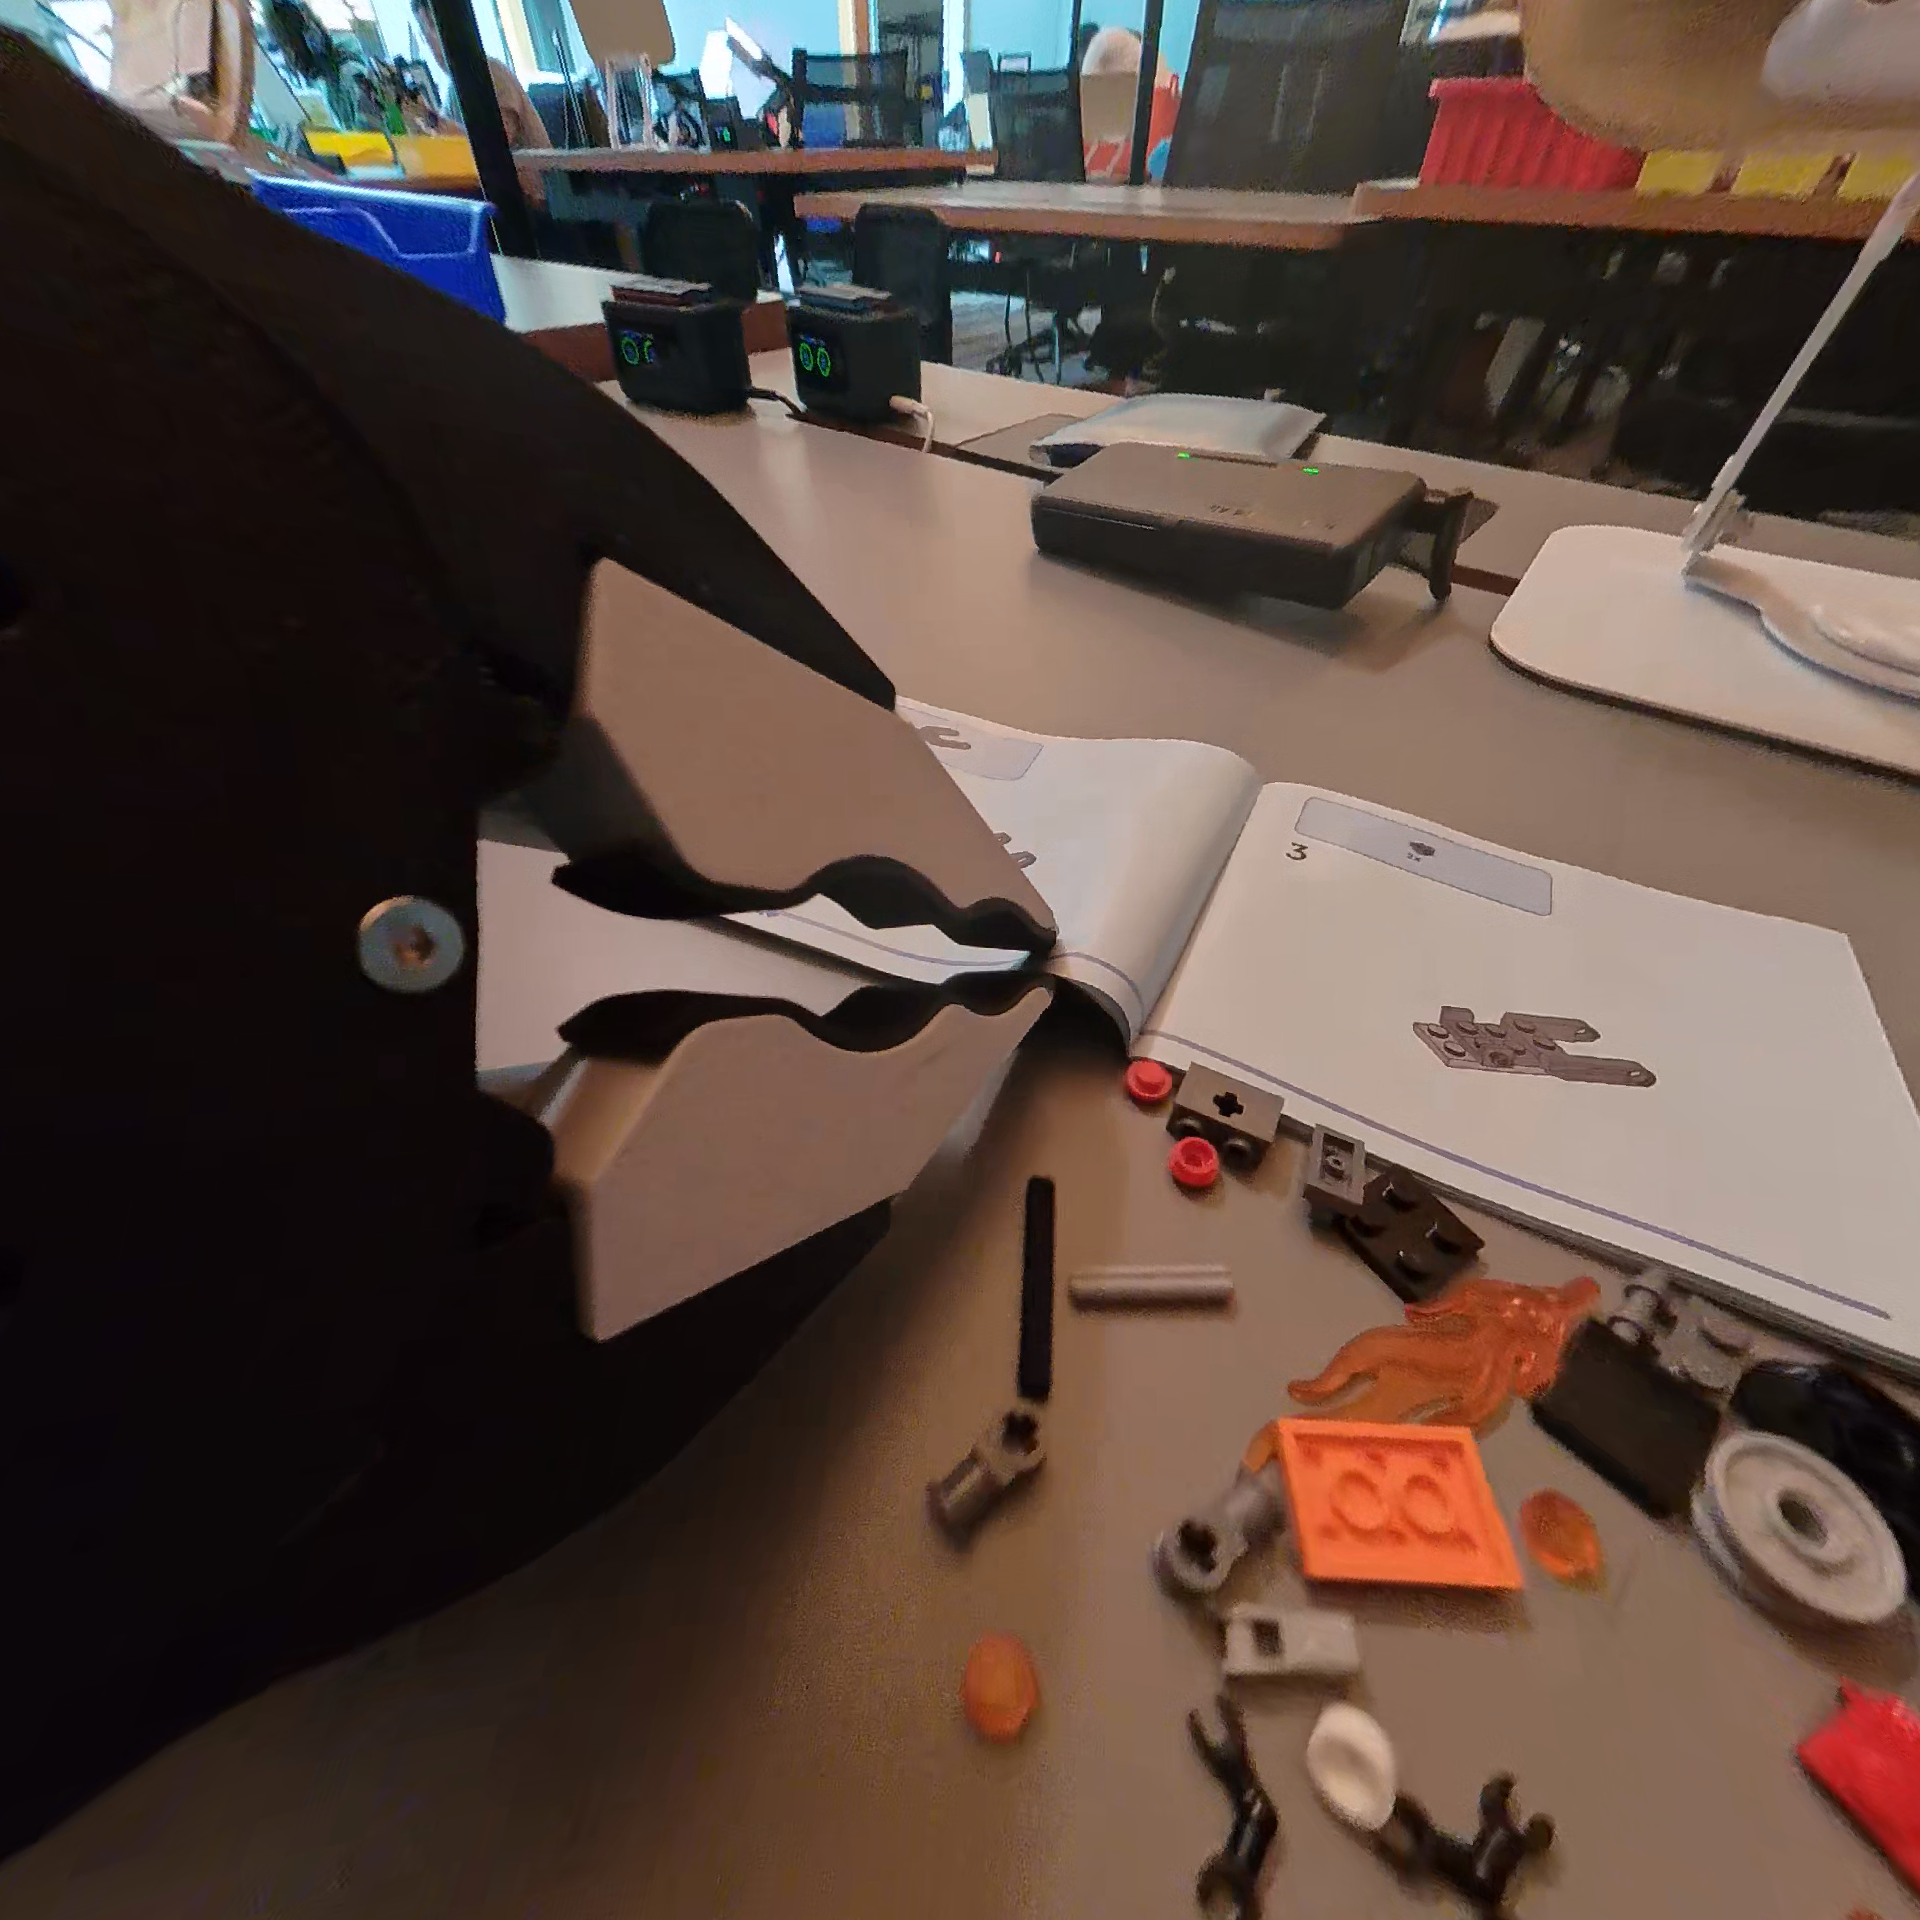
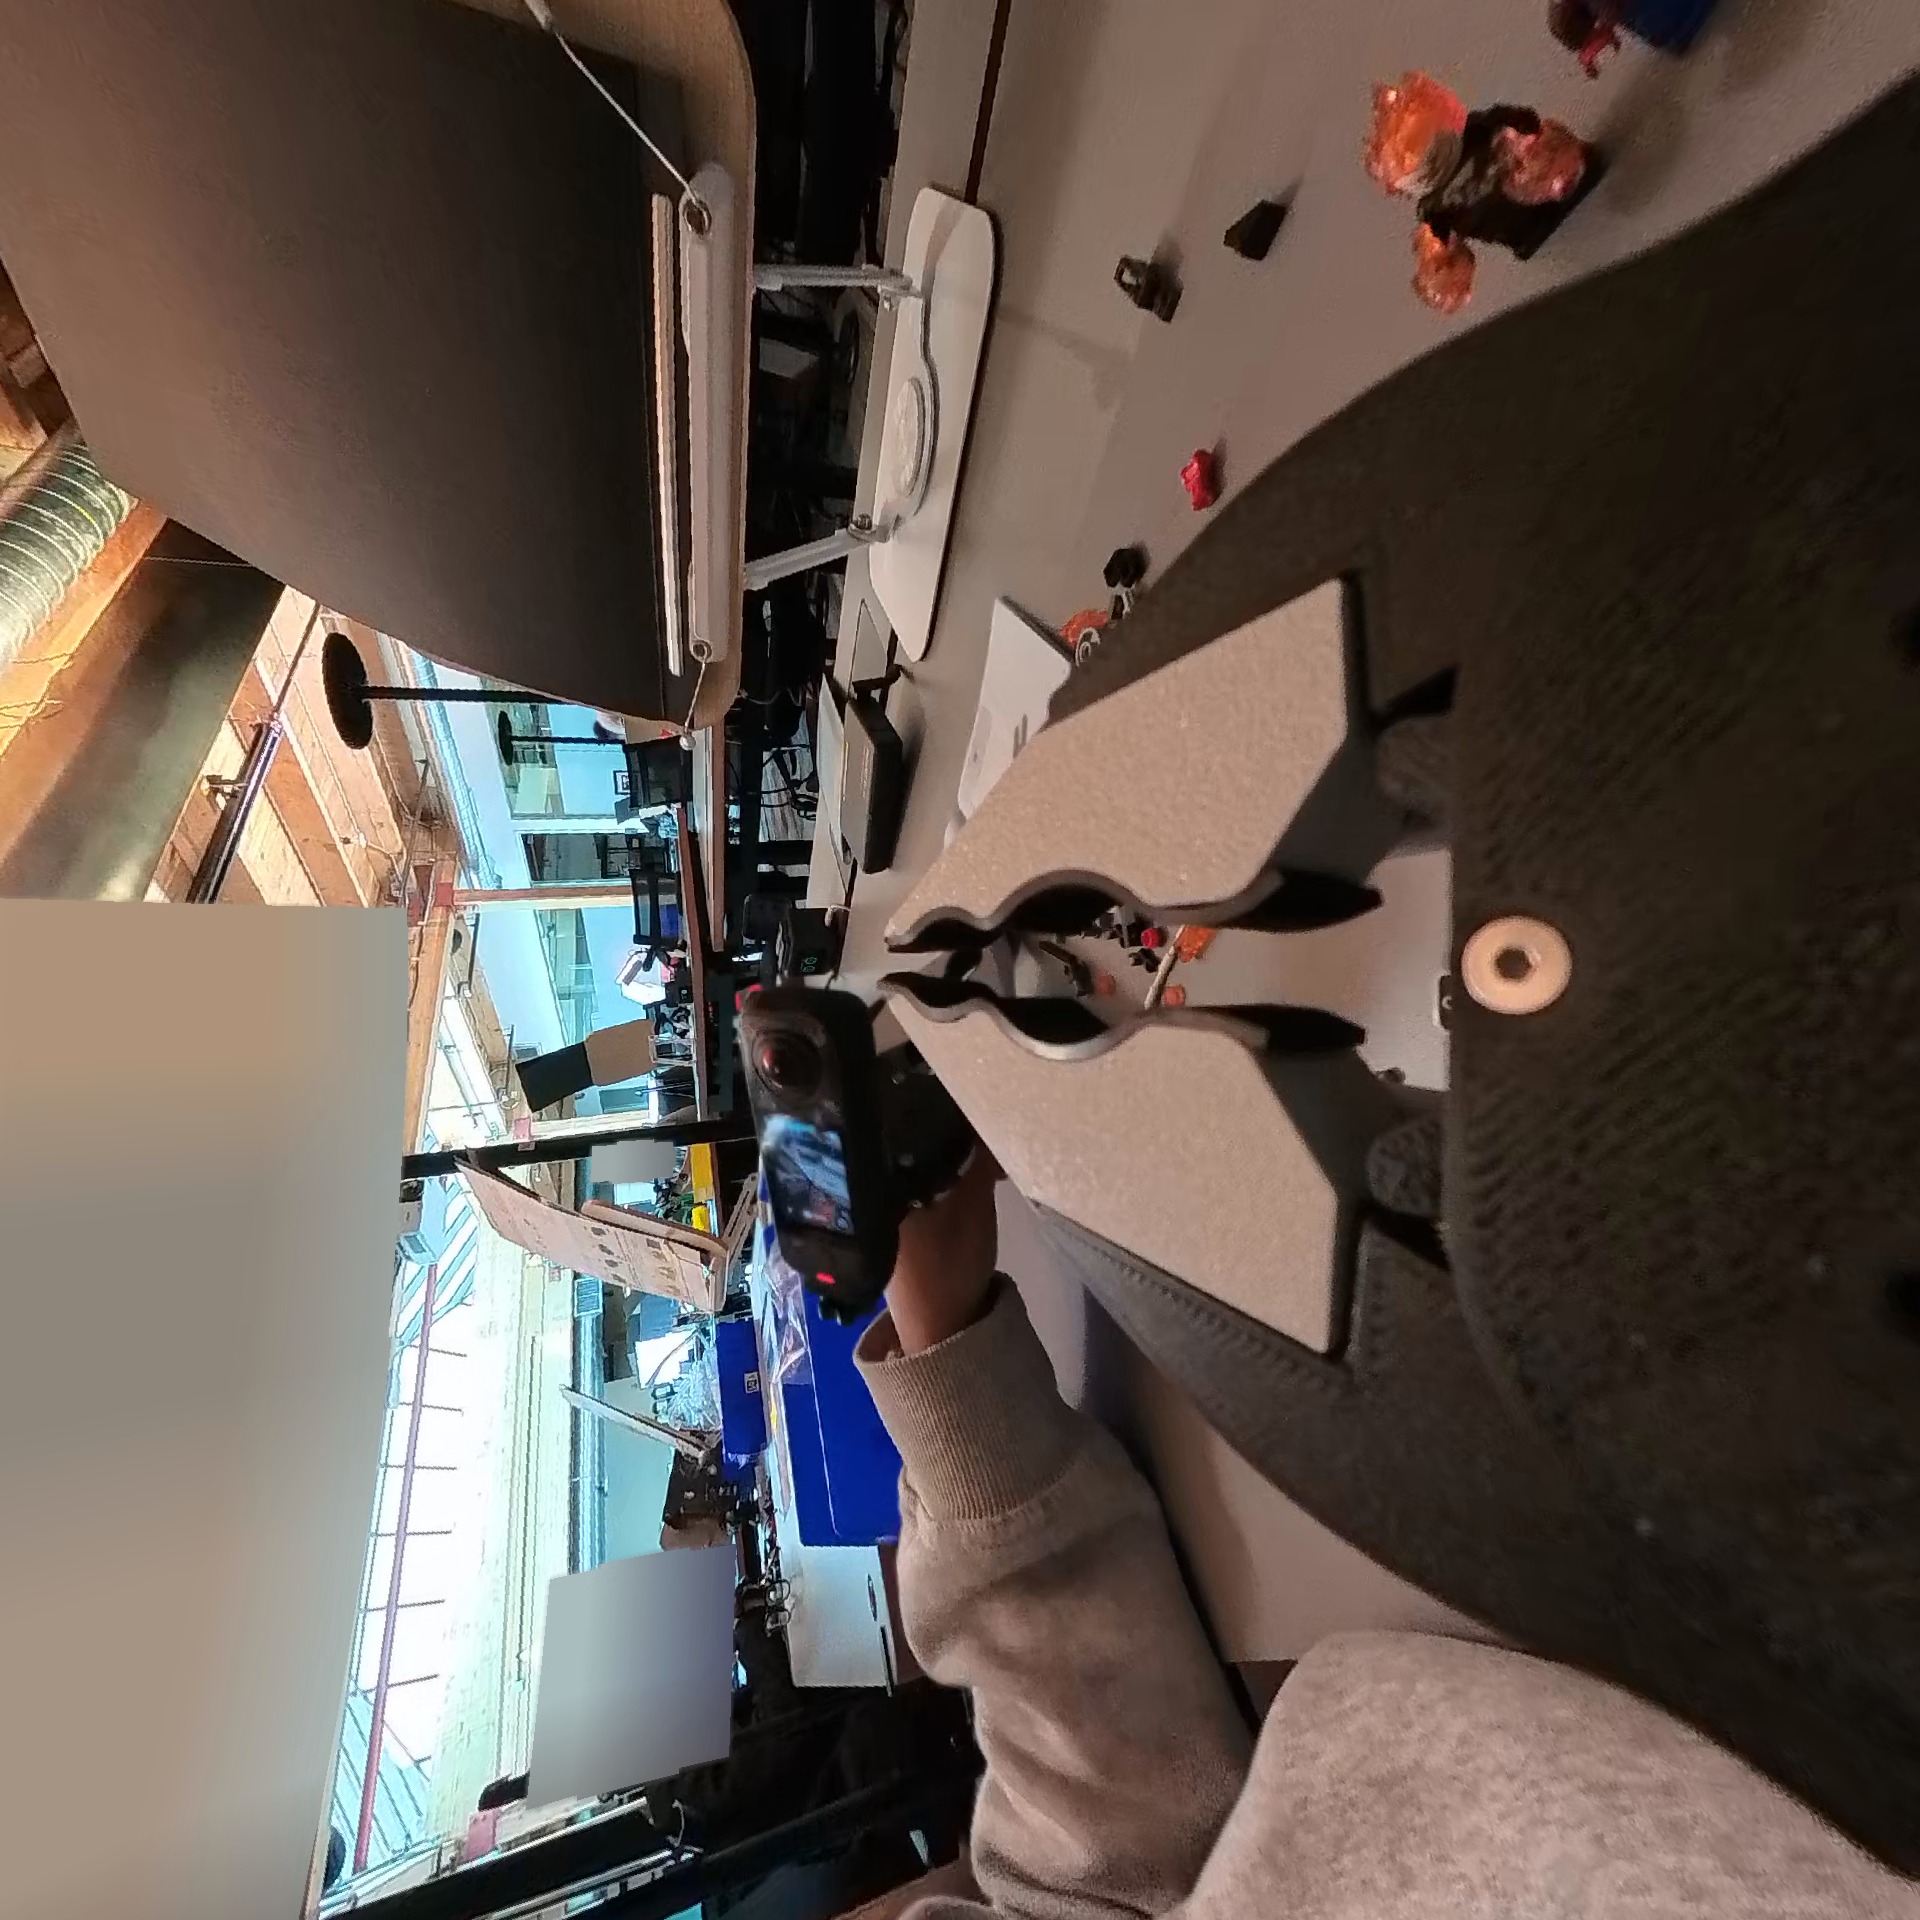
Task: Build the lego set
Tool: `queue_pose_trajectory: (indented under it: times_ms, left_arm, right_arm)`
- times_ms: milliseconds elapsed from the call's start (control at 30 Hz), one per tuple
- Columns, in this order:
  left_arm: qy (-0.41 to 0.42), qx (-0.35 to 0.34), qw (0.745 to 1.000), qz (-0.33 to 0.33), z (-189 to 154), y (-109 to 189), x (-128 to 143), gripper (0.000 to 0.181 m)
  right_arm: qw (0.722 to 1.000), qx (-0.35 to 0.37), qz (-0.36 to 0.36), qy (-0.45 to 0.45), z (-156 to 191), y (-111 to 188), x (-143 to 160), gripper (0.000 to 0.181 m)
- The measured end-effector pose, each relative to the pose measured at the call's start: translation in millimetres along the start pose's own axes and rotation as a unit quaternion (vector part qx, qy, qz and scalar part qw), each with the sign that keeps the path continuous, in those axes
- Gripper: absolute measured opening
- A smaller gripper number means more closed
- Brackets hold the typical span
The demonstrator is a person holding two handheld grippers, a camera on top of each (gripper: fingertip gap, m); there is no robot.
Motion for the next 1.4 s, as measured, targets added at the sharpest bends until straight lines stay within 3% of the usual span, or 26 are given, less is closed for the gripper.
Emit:
queue_pose_trajectory:
  times_ms: [433,700,933,1133,1233,1333,1400]
  left_arm:
    - [-0.047,-0.059,0.997,-0.019,-30.1,38.8,5.6,0.001]
    - [0.002,-0.059,0.998,0.033,-3.5,13.4,18.1,0.0]
    - [-0.017,-0.052,0.997,0.047,13.3,-15.5,16.6,0.0]
    - [0.009,-0.038,0.998,0.047,21.1,-22.8,13.1,0.004]
    - [0.04,-0.052,0.997,0.038,31.6,-13.2,11.7,0.02]
    - [0.103,-0.052,0.993,-0.003,45.2,2.5,-0.9,0.024]
    - [0.161,-0.008,0.985,-0.056,46.8,13.1,-20.5,0.024]
  right_arm:
    - [1.0,0.001,0.004,0.005,1.1,-1.1,0.6,0.002]
    - [1.0,0.0,0.003,0.003,0.7,-0.9,0.6,0.002]
    - [1.0,-0.002,0.002,0.002,0.9,-0.7,0.3,0.002]
    - [1.0,-0.002,-0.001,0.0,0.3,-0.1,-0.2,0.002]
    - [1.0,-0.001,-0.003,-0.003,-0.5,0.4,-0.5,0.002]
    - [1.0,-0.001,-0.004,-0.005,-1.1,0.6,-0.7,0.002]
    - [1.0,0.0,-0.005,-0.006,-1.4,0.7,-0.8,0.002]
Point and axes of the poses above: each gripper's, where its closed fingertips meet, y back along the fingers, x out of its underside, z = x × y across the jaws, the point moved 6 cm from there along y, back along the fingers, and after that the axes turned 2 degrees about -z, right-handed, at the moved point
